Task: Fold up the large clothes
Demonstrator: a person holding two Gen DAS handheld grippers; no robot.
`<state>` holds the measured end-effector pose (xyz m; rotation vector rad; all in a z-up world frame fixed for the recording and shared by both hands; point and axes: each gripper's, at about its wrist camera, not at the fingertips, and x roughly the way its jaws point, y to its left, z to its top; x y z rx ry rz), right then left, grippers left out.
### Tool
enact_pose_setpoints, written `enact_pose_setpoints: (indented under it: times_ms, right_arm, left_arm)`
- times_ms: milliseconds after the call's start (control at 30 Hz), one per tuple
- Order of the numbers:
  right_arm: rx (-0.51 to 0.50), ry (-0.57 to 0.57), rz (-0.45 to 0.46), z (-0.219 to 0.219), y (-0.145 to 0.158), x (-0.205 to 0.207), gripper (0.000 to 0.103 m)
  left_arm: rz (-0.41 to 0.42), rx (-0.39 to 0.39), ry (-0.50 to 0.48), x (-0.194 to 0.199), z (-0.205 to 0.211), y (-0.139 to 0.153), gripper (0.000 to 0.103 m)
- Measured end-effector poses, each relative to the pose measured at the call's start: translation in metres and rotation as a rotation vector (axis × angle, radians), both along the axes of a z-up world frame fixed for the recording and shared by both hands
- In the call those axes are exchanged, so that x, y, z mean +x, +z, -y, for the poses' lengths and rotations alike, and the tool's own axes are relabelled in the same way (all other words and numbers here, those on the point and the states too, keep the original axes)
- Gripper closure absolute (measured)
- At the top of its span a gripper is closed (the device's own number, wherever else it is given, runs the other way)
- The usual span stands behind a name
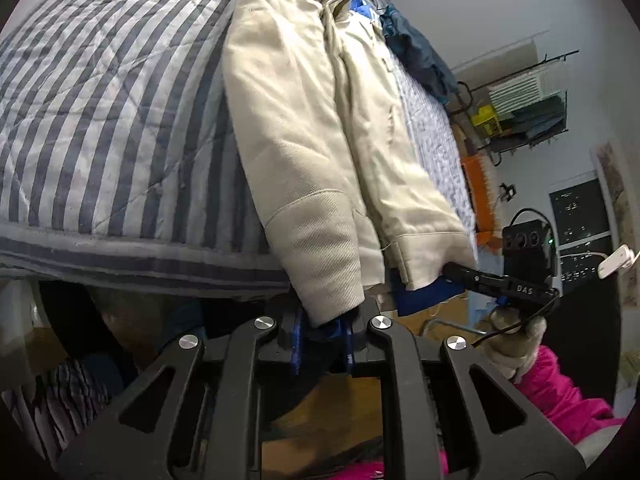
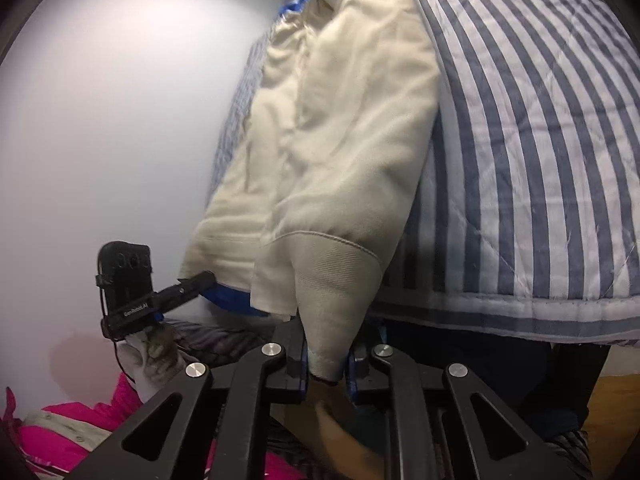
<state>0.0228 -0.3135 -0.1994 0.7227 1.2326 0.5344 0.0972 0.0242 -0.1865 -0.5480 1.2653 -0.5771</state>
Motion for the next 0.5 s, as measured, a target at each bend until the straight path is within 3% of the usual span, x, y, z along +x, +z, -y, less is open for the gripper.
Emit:
enact_pose_setpoints:
  times_ms: [300,500]
  right_arm:
    - [0.073,-0.034,0.039,0.007,0.029,0.026,0.093]
    - [0.039,-0.062,0.116,0.01,0.056,0.065,0.093]
  left_arm:
    - [0.07,-0.041,0.013,0.041,0.004,0.048,0.093]
    - [0.122,-0.024,0.035,0.087,0.015,0.069,0.095]
